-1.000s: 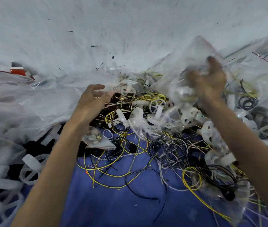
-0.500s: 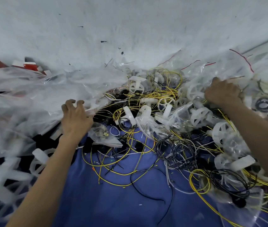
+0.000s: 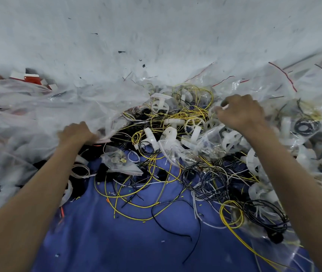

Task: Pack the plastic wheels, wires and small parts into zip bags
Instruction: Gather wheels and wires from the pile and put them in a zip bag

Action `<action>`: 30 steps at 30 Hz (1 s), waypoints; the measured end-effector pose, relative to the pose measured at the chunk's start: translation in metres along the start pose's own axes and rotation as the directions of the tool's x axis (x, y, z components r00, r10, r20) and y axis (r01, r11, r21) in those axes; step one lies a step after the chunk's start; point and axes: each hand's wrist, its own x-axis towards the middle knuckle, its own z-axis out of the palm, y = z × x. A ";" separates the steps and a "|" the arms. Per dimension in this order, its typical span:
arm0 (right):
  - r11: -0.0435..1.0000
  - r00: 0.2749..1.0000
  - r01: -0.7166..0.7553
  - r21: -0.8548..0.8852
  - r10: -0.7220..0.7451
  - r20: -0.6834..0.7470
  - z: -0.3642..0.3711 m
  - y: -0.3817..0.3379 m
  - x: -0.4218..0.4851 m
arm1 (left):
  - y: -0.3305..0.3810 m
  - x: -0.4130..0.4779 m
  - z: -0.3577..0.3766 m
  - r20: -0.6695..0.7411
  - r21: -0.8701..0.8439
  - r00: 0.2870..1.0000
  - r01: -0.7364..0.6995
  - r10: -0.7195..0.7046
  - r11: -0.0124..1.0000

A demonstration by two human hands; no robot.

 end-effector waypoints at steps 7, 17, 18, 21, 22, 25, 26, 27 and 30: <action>0.827 0.986 0.075 0.557 -0.144 0.081 0.002 -0.042 -0.042 | 0.003 -0.018 0.001 -0.177 -0.189 0.984 -0.006 -0.028 0.982; 0.425 0.855 -0.356 0.832 -0.211 0.474 0.005 -0.058 -0.074 | 0.023 -0.113 -0.064 -0.645 -0.254 0.690 -0.598 0.327 0.760; 0.336 0.832 -0.427 0.839 -0.216 0.510 0.005 -0.056 -0.076 | 0.026 -0.123 -0.072 -0.648 -0.263 0.653 -0.674 0.391 0.690; 0.046 0.816 -0.535 0.844 -0.232 0.530 0.004 -0.047 -0.078 | 0.028 -0.143 -0.084 -0.550 -0.278 0.554 -0.827 0.625 0.488; 0.014 0.829 -0.527 0.850 -0.211 0.517 0.004 -0.042 -0.078 | 0.026 -0.146 -0.084 -0.506 -0.266 0.530 -0.846 0.680 0.462; 0.047 0.864 -0.477 0.878 -0.161 0.478 0.007 -0.028 -0.077 | 0.019 -0.150 -0.085 -0.341 -0.226 0.574 -0.819 0.744 0.528; 0.078 0.864 -0.466 0.881 -0.173 0.472 0.008 -0.026 -0.077 | 0.017 -0.149 -0.085 -0.272 -0.192 0.602 -0.798 0.751 0.571; 0.115 0.863 -0.451 0.885 -0.197 0.465 0.010 -0.025 -0.077 | 0.015 -0.149 -0.086 -0.197 -0.160 0.625 -0.781 0.756 0.604; 0.185 0.826 -0.439 0.879 -0.303 0.476 0.017 -0.030 -0.081 | 0.012 -0.154 -0.093 0.093 -0.128 0.631 -0.760 0.770 0.638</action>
